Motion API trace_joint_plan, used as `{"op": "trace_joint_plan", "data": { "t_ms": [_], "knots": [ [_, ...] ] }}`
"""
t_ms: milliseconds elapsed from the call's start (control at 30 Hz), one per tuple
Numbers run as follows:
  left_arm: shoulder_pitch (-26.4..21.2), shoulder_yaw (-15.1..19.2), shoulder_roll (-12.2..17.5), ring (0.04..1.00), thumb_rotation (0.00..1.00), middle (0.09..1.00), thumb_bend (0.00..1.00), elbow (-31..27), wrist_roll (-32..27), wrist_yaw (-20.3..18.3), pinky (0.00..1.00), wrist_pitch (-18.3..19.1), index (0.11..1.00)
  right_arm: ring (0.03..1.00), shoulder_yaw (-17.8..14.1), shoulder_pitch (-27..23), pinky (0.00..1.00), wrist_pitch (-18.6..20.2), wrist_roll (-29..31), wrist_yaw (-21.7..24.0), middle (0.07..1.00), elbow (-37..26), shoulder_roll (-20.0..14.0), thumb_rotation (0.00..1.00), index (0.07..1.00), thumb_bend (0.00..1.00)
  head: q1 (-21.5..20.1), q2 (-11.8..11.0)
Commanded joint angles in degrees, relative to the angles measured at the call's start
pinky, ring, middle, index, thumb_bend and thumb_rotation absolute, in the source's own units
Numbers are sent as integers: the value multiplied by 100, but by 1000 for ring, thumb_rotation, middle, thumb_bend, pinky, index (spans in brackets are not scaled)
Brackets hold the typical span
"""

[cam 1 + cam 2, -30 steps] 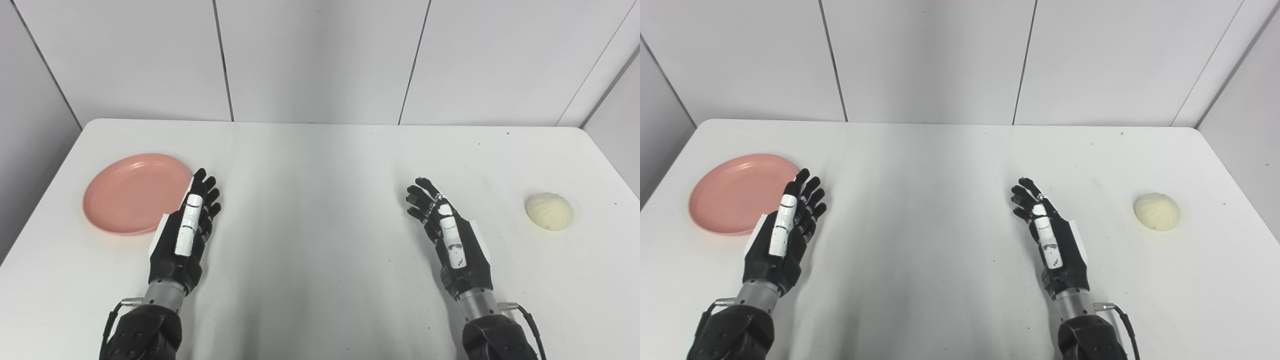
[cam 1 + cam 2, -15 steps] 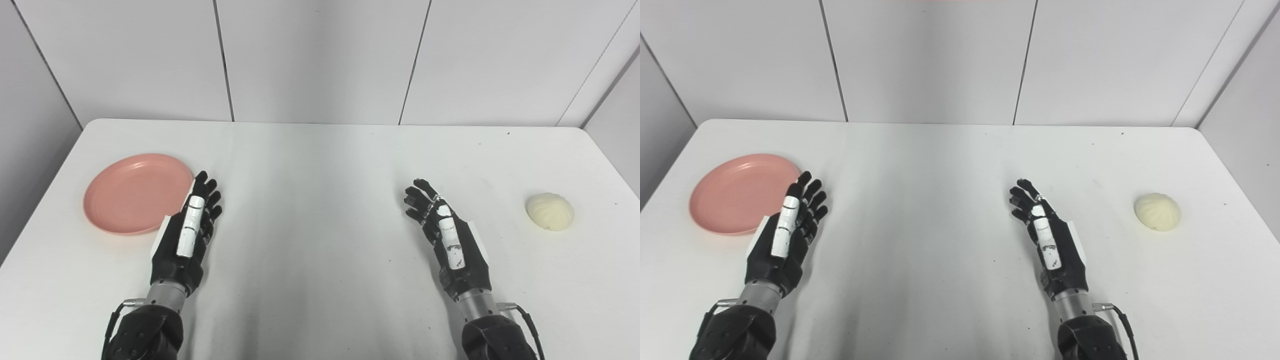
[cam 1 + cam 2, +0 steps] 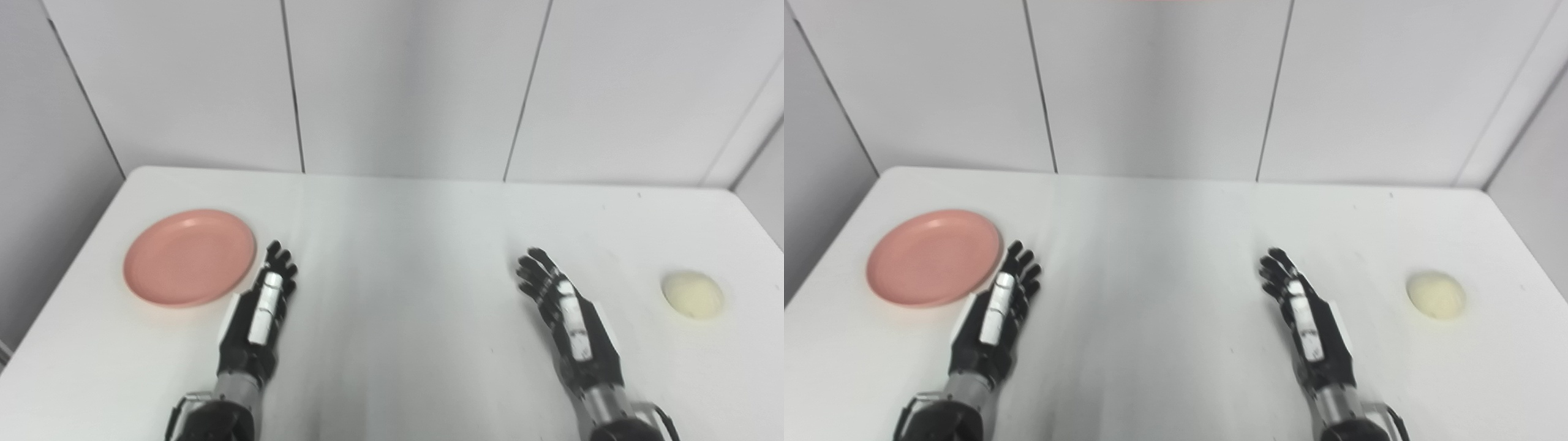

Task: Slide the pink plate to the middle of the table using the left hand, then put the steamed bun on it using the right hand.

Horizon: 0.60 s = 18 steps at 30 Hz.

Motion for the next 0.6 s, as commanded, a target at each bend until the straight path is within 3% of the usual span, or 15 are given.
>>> {"op": "trace_joint_plan", "data": {
  "t_ms": [0,333,567],
  "knots": [
    [-156,-74,-80,979,882,1000,720,38,79,-7,1000,-183,1000,900,-44,65,920,-368,51,120,890,197,-62,965,900,845,34,-26],
    [-173,-109,-128,987,902,1000,685,226,86,-4,1000,-298,1000,898,-101,33,924,-549,140,220,887,440,-90,967,898,826,109,-206],
    [-190,-124,-113,980,902,1000,694,292,130,8,1000,-400,1000,894,-105,41,919,-530,129,216,890,420,-94,962,900,849,101,-152]
  ]
}}
